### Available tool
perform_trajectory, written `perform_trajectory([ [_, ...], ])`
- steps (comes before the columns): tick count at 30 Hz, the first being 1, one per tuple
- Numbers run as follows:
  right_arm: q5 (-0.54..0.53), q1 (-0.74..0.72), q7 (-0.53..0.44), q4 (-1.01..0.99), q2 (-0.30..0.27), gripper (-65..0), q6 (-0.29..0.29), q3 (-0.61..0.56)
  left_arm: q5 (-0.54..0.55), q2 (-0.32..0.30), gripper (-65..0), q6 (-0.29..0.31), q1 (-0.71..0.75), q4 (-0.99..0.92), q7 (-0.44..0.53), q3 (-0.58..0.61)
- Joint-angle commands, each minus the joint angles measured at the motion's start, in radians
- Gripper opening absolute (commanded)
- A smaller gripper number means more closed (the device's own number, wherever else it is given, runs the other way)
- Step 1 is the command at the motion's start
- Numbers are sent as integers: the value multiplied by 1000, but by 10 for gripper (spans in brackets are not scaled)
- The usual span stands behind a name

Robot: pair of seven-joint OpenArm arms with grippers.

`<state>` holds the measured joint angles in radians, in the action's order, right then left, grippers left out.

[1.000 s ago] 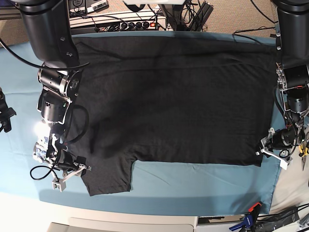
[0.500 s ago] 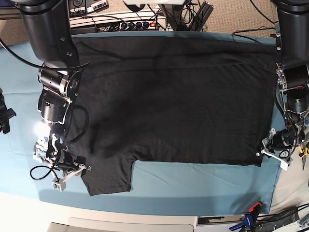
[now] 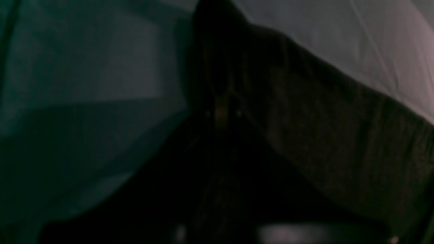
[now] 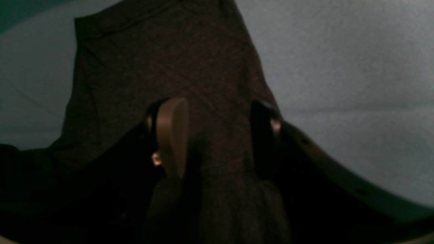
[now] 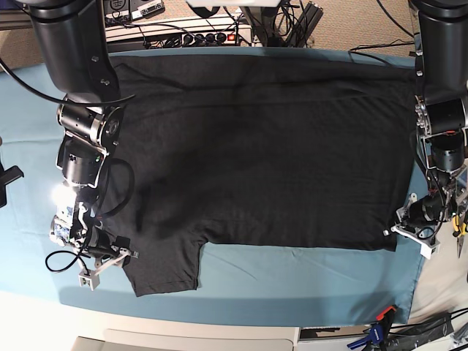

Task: Fold the T-shirt properly
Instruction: 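Lower both grippers onto the shirt's side edges near the hem and close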

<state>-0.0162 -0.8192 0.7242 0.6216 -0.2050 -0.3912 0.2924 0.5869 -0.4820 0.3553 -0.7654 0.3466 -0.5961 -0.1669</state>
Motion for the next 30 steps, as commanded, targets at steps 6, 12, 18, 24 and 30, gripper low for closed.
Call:
perform_trajectory([
  [6,-13,-40,-51,19,-45,-650,-4,0,11,-15,-650,6,-37,13,21,-5],
  [12,-9,-40,-84,19,-106,-464,-3,3,19,-14,-650,8,-38,13,22,-5],
  [18,-35,-39,-63,15,-142,-356,70,3,19,-14,-650,8,-38,13,21,-5],
  [24,-107,-40,-112,-96,-141,-356,71,4,18,-14,-650,9,-37,13,20,-5],
  [30,-103,-39,-143,-179,-142,-356,76,4,19,-14,-650,10,-38,13,20,-5],
])
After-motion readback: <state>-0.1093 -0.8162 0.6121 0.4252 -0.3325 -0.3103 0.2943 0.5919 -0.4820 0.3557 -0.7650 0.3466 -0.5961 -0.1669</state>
